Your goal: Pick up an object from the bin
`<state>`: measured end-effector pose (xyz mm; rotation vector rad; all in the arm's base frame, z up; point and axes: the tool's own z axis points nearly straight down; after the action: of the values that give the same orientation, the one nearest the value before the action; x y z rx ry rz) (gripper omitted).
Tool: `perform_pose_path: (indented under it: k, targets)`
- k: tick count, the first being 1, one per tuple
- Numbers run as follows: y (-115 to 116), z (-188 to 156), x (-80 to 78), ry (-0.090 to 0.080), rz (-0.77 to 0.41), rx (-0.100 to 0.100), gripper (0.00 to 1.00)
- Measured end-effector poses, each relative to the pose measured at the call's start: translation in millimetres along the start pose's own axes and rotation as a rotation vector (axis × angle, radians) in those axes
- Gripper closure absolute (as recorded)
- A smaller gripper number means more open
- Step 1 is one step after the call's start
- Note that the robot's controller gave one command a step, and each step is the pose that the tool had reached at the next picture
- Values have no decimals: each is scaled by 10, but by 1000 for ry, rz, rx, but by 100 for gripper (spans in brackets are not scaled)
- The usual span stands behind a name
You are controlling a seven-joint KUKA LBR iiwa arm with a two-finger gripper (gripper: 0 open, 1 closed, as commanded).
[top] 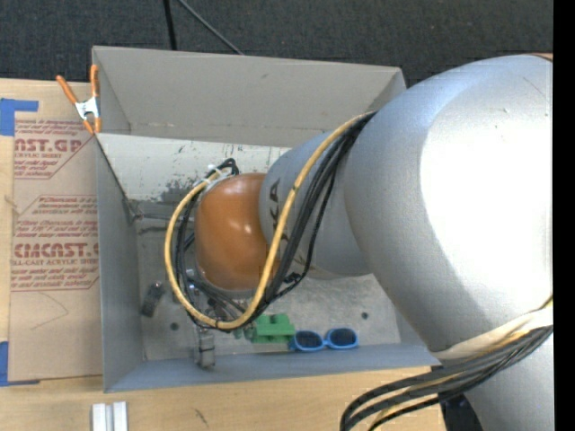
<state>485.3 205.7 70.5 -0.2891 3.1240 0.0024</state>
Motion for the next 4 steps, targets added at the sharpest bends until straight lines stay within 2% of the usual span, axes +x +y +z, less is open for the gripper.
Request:
perform_pose_path:
  k: [1, 2, 3, 4]
  targets:
    - [353, -9, -97, -2, -232, 7, 0]
    - [-757, -941, -29, 1, -720, 2, 0]
    - [-1058, -277, 280, 12, -785, -4, 0]
    - [-1538, 9, 293, 5, -1142, -3, 0]
